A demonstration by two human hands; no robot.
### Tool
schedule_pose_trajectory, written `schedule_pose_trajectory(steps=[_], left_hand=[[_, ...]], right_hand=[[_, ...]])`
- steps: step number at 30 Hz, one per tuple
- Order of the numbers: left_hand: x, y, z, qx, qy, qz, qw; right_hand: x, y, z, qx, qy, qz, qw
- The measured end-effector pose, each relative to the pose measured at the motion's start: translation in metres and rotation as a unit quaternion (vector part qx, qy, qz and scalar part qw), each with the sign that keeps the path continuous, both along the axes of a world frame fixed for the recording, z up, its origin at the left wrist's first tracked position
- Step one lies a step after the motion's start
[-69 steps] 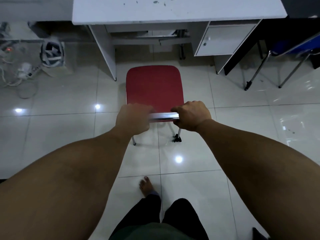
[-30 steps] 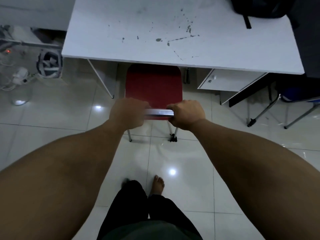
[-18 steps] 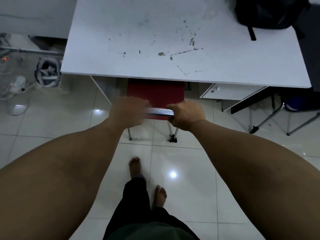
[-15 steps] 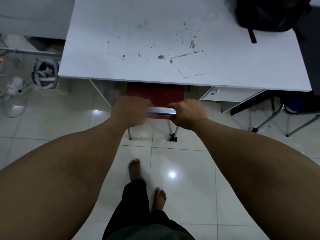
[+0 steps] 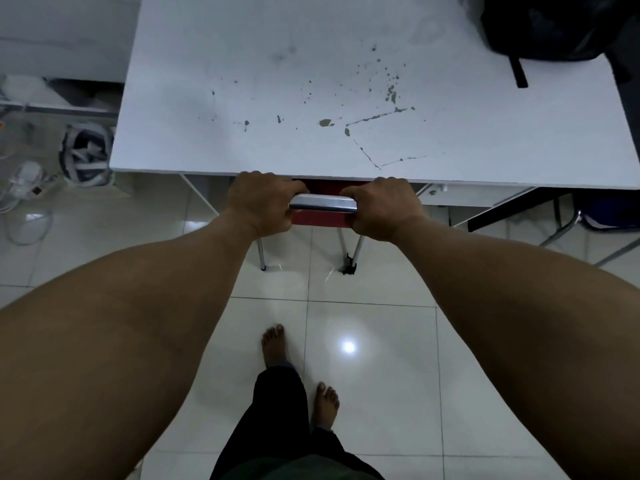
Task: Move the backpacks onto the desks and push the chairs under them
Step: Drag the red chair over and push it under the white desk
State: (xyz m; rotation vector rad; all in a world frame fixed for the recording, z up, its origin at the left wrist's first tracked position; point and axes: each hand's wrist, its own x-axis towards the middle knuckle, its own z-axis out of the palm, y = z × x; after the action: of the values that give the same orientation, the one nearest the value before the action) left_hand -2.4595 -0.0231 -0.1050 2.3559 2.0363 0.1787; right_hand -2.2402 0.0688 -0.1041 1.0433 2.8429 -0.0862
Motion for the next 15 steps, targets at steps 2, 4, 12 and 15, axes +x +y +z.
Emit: schedule_pose_trajectory(steps=[2, 4, 12, 15], left_hand=[[-0.001, 0.007, -0.001, -0.002, 0.000, 0.007, 1.000], [-0.001, 0.018, -0.004, -0.010, 0.014, 0.014, 1.000], [-0.005, 0.035, -0.014, -0.002, 0.029, 0.014, 0.999], [-0.004, 0.035, -0.015, -0.011, 0.032, 0.017, 0.999]], right_hand=[[-0.001, 0.008, 0.000, 0.007, -0.004, -0.006, 1.000], [-0.004, 0.020, 0.001, 0.006, -0.016, -0.012, 1.000], [-0.003, 0.037, -0.002, 0.012, -0.017, -0.010, 1.000], [-0.004, 0.035, -0.001, 0.008, -0.022, -0.024, 0.999]])
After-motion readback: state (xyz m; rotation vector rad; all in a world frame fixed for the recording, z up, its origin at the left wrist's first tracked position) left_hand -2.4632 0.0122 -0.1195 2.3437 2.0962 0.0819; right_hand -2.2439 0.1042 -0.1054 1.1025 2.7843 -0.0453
